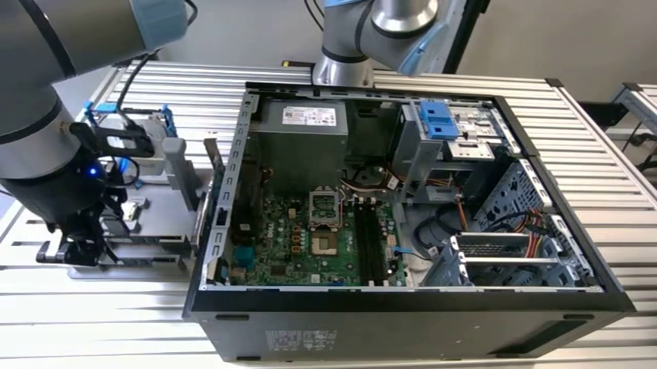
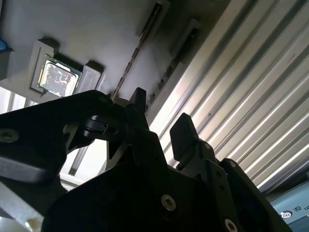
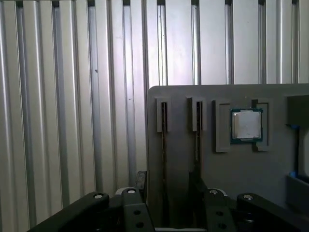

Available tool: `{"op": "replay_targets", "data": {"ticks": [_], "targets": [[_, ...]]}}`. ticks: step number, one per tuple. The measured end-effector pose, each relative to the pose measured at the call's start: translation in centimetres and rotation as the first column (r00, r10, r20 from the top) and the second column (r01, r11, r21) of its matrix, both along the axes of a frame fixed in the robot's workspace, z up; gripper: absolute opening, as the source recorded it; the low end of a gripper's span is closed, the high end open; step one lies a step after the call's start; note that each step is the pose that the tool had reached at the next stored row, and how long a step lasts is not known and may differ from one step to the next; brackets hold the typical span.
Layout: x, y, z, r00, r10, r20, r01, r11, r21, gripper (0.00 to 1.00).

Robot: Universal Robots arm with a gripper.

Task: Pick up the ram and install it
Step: 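Pick up the ram and move it above insertion slot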

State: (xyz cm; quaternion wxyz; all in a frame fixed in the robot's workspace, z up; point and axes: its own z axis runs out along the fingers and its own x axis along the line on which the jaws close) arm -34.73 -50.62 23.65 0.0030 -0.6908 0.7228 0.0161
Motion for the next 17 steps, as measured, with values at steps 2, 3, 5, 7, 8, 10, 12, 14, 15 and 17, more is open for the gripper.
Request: {"op": "replay_targets", "data": {"ticks": [2,3,5,7,8,10,12,14,15,17], "targets": [[0.0,0.0,-0.37,1.0,0.0,0.0004,0.0,1.0,0.0001,1.0],[0.0,0.0,-0.55,1.0,0.0,0.0005,0.0,1.0,0.0001,1.0],[0.0,0.0,-0.91,1.0,0.0,0.0005,0.0,1.0,0.0,1.0],[0.0,0.01,-1.28,1.0,0.0,0.0004,0.0,1.0,0.0,1.0],[0.0,0.02,-1.46,1.0,0.0,0.0004,0.0,1.0,0.0,1.0],[0.0,0.08,-1.82,1.0,-0.001,0.0004,0.001,1.0,0.0001,1.0],[0.01,0.14,-2.2,1.0,-0.002,0.0005,0.002,1.0,0.0,1.0],[0.0,0.21,-2.54,1.0,-0.003,0.0004,0.003,1.0,0.0,1.0],[0.0,0.24,-2.72,1.0,-0.004,0.0004,0.004,1.0,0.0,1.0],[0.01,0.26,-3.09,1.0,-0.005,0.0005,0.005,1.0,0.0001,1.0]]}}
